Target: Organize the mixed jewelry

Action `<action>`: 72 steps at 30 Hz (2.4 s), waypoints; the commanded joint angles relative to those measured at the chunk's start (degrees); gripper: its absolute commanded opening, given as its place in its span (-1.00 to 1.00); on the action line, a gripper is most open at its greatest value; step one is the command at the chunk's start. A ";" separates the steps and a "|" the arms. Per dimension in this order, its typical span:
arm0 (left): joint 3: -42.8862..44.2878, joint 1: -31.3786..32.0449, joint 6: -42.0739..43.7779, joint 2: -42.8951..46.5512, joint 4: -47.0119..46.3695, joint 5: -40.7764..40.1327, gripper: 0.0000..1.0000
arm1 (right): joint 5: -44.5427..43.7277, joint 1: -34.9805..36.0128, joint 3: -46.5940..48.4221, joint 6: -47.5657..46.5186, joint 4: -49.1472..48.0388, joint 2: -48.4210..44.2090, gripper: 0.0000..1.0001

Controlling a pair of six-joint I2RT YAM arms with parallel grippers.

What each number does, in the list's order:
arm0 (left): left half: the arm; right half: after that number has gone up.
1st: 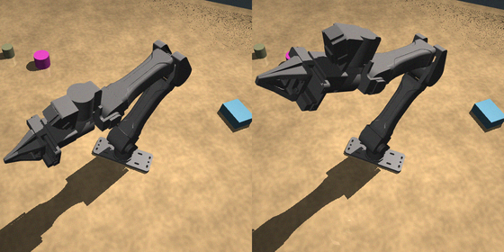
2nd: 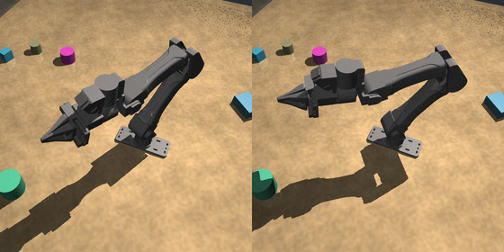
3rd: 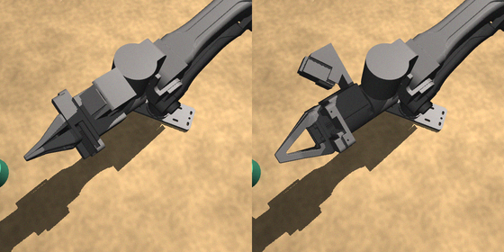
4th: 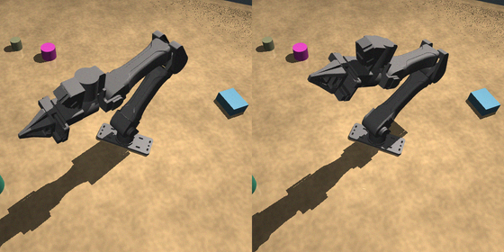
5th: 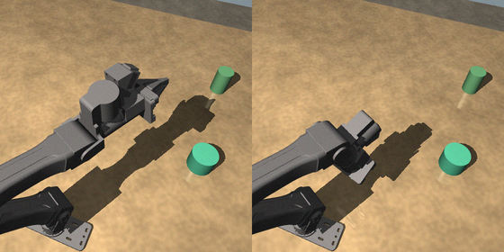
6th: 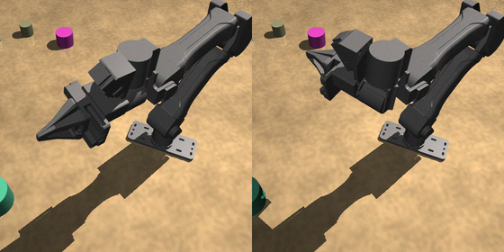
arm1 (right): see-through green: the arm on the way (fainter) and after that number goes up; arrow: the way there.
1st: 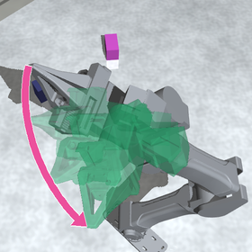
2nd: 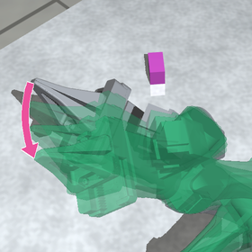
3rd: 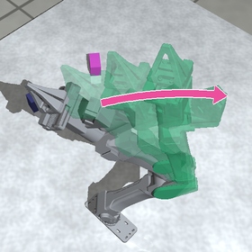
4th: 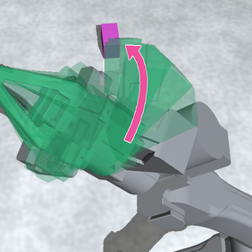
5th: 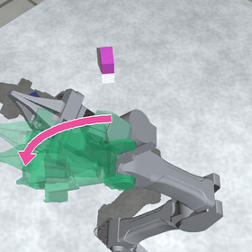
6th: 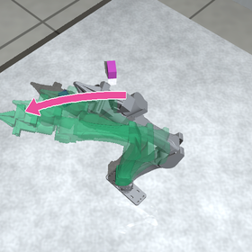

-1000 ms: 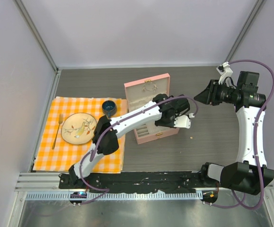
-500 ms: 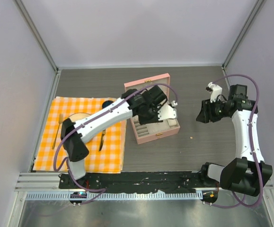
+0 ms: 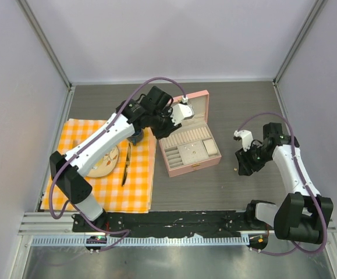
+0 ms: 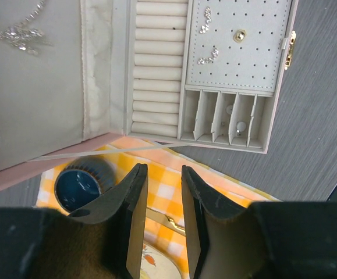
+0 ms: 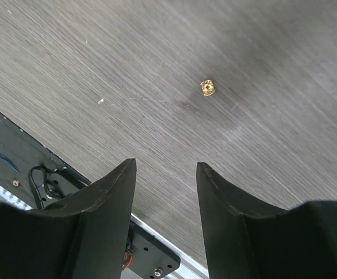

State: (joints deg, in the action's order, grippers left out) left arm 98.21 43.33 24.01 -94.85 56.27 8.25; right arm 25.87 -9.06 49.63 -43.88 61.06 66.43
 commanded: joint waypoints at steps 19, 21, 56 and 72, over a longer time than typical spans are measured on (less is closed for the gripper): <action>-7.69 -2.99 -1.95 2.92 -9.87 3.70 -0.33 | -0.82 3.70 -6.56 -2.79 -19.31 6.51 -0.05; -7.95 -3.08 -1.95 2.74 -9.87 4.05 -0.33 | -0.73 4.48 -6.65 -2.09 -19.75 6.95 -0.05; -9.27 -5.01 -2.04 2.39 -10.22 5.28 -0.34 | -8.64 11.96 -8.67 2.22 -25.64 11.17 -0.38; -8.92 -5.36 -1.95 1.77 -10.13 5.81 -0.34 | -9.43 12.84 -8.76 2.74 -26.34 12.05 -0.61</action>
State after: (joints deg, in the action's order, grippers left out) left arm 89.01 38.44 22.68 -94.06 47.81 12.58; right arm 16.75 3.27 40.80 -41.63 36.01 78.17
